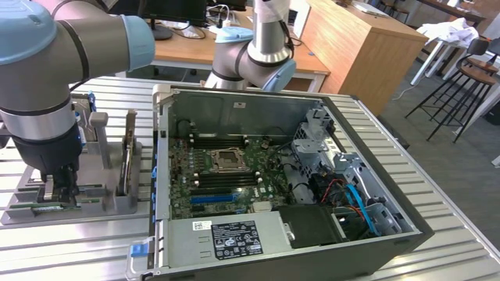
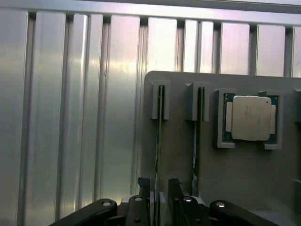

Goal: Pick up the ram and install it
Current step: 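Pick up the ram and move it above insertion slot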

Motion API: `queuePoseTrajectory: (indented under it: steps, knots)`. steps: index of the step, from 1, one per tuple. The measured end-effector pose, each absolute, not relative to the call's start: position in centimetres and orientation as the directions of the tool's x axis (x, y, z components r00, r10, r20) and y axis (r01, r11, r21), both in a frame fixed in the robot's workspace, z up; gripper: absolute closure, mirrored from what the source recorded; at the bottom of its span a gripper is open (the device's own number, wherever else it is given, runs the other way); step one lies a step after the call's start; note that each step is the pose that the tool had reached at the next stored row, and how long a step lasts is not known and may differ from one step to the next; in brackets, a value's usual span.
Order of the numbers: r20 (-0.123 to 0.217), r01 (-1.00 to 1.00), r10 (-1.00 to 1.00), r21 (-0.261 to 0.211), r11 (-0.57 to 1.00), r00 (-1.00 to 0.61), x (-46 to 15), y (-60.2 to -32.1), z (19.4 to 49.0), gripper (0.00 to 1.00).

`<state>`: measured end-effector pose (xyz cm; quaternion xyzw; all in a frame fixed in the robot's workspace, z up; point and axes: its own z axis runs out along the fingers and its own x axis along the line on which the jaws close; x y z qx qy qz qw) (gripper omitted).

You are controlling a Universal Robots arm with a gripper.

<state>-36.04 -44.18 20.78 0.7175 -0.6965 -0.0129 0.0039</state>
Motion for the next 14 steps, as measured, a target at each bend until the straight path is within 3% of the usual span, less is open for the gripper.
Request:
queuePoseTrajectory:
  steps: [14]
  knots:
    - [-0.013,-0.999,-0.999,0.023,-0.03,0.029,-36.03,-44.31,20.24,0.7]
